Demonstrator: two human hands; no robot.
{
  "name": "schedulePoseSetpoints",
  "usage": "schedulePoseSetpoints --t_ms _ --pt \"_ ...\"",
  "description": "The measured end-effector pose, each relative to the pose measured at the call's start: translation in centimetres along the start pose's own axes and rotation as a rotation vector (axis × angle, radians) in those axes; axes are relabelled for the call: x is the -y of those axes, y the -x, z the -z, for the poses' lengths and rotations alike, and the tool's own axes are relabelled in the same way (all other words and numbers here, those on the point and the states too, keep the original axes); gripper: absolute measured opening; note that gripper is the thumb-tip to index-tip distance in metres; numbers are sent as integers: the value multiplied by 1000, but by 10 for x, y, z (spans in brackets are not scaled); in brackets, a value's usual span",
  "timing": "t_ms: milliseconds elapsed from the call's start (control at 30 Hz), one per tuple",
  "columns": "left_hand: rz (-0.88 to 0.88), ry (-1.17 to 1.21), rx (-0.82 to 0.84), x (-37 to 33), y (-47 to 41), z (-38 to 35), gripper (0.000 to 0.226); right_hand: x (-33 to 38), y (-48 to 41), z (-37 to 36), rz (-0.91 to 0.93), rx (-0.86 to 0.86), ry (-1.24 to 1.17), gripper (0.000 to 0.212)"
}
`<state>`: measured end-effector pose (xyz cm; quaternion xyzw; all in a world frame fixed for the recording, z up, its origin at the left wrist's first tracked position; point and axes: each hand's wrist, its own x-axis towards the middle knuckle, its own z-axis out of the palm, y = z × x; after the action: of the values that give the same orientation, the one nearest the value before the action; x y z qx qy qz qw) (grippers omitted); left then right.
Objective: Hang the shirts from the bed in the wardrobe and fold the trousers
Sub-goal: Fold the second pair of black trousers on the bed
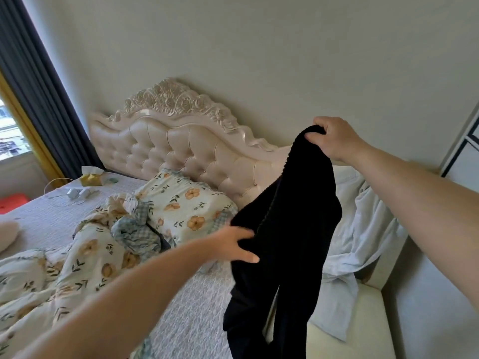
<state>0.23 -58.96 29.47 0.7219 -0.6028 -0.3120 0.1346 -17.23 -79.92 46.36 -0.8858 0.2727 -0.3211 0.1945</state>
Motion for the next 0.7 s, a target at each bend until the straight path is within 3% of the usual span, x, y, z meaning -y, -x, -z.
schedulePoseSetpoints --t_ms 67,167,233,300,433,533,633,700 --pt "71 84 69 6 -8 -22 23 -5 -1 1 16 -2 24 36" --pt "132 8 55 22 -7 -7 32 -21 4 13 114 148 334 28" --pt "172 -307 26 35 -2 22 41 -36 12 20 237 314 796 27" --pt "184 -741 -46 43 3 60 47 -55 26 22 301 490 1111 49" --pt "181 -1125 -298 36 5 129 53 -88 43 26 182 580 1177 67" --pt "183 -1245 -326 30 12 151 62 -93 38 38 135 558 1164 61" --pt "242 -1215 -376 21 22 170 57 -89 28 57 206 419 1210 53" --pt "278 -1169 -519 13 26 179 48 -87 22 72 244 264 1129 46"
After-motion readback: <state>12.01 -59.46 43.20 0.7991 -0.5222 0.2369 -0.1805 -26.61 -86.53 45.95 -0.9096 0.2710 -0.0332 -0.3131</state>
